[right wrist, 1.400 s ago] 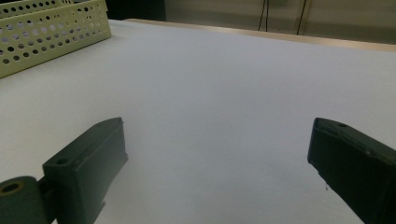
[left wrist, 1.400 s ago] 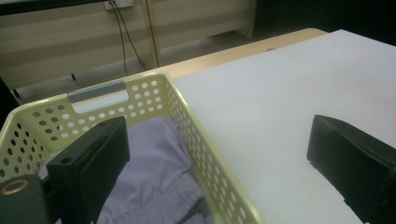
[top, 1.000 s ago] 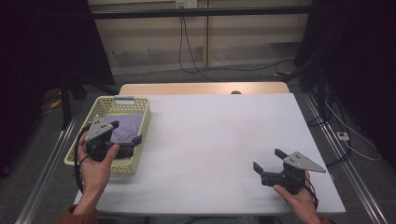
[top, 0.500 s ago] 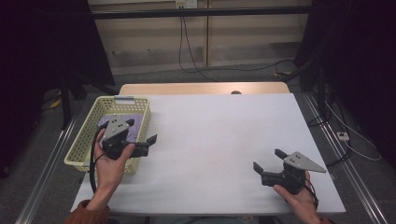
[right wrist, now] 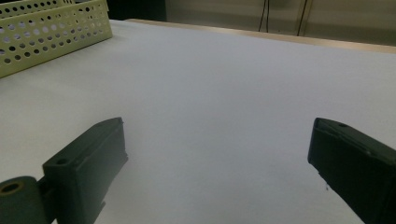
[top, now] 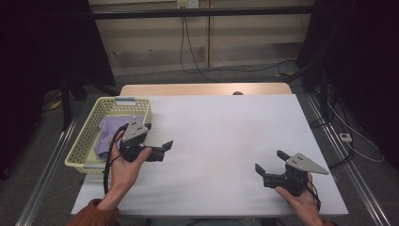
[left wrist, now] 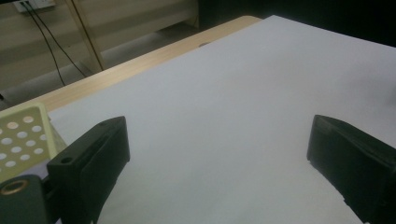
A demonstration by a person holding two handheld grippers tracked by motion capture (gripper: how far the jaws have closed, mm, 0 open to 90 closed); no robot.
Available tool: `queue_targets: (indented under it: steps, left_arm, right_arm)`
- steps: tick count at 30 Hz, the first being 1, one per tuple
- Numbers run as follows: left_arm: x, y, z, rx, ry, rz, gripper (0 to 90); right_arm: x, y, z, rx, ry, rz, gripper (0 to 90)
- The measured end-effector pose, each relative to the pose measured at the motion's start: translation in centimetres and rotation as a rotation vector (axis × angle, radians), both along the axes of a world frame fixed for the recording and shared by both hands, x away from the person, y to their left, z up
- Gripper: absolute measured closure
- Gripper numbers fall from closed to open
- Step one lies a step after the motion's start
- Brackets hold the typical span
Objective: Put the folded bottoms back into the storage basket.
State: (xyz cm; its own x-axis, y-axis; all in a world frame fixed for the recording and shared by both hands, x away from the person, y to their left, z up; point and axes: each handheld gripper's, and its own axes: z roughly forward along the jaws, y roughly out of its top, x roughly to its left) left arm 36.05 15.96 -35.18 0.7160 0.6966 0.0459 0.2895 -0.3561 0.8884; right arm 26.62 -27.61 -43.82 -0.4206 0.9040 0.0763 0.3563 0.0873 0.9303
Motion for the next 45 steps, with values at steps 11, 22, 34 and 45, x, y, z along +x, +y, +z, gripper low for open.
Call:
queue_targets:
  steps: [11, 22, 34, 45]
  left_arm:
    - [-0.6, -2.3, -3.1, 0.041, 0.038, -0.048, 5.9]
    - [-1.6, -2.4, -5.8, -0.005, 0.047, -0.025, 6.4]
    - [-2.1, -1.6, -7.5, -0.049, 0.118, -0.031, 6.8]
    - [-2.6, -1.0, -7.9, -0.035, 0.086, -0.01, 6.4]
  right_arm:
    - [0.0, 0.0, 0.0, -0.002, -0.001, 0.0, 4.3]
    - [-0.1, -0.1, 0.0, 0.003, -0.001, -0.006, 4.3]
    - [-0.2, -0.1, 0.0, 0.0, 0.002, -0.009, 4.3]
    - [-0.3, -0.3, 0.1, 0.016, 0.0, -0.008, 4.3]
